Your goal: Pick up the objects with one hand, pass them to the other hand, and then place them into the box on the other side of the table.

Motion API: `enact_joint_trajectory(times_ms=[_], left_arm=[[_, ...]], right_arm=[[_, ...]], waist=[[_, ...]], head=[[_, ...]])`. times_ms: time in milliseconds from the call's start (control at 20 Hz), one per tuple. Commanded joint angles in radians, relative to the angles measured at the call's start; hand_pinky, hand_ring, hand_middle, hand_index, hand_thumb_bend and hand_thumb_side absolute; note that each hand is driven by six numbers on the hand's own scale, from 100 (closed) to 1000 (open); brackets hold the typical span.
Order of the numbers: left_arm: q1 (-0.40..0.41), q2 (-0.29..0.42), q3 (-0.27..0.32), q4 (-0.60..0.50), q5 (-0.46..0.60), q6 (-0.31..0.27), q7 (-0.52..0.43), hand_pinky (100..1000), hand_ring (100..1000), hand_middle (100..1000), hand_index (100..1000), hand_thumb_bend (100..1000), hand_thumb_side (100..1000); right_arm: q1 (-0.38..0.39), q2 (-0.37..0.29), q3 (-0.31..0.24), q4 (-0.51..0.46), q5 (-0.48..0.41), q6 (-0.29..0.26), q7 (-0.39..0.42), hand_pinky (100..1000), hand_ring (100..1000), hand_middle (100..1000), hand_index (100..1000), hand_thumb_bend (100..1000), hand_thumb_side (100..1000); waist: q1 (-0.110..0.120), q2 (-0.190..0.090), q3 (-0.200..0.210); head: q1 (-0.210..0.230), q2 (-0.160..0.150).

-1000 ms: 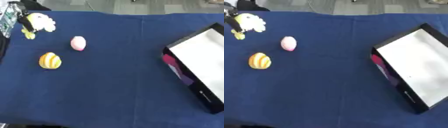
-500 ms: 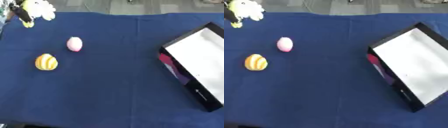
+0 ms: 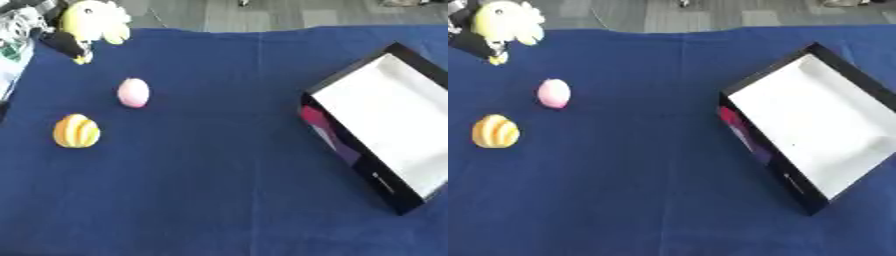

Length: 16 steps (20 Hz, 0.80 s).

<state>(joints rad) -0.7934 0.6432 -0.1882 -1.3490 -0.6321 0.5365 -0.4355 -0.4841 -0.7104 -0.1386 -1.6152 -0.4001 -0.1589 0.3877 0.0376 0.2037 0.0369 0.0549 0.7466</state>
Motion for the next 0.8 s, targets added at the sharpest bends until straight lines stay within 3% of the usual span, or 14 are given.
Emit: enact_joint_trajectory(times_ms=[50,500,800], left_arm=[[0.003,-0.003,-0.009,-0.049,0.028,0.005,0.047,760,727,568,564,100,100],[0.033,-0.062,-0.053,-0.131,-0.008,0.013,0.094,753,721,562,564,100,100],[0.059,-0.154,-0.065,-0.183,-0.02,0.013,0.18,751,719,549,567,100,100]], right_arm=[[-0.056,-0.039,0.033,0.022,0.024,-0.004,0.032,1000,1000,1000,1000,100,405],[-0.183,0.007,0.112,0.1,0.064,0.001,0.091,1000,1000,1000,1000,100,381],[-0.278,0.067,0.184,0.174,0.149,-0.009,0.142,1000,1000,1000,1000,100,351]], waist=[[-0.016,-0.041,0.0],[-0.017,-0.047,0.007],[-0.02,-0.048,0.016]], head=[[-0.009,-0.003],[-0.027,-0.02],[-0.05,-0.015]])
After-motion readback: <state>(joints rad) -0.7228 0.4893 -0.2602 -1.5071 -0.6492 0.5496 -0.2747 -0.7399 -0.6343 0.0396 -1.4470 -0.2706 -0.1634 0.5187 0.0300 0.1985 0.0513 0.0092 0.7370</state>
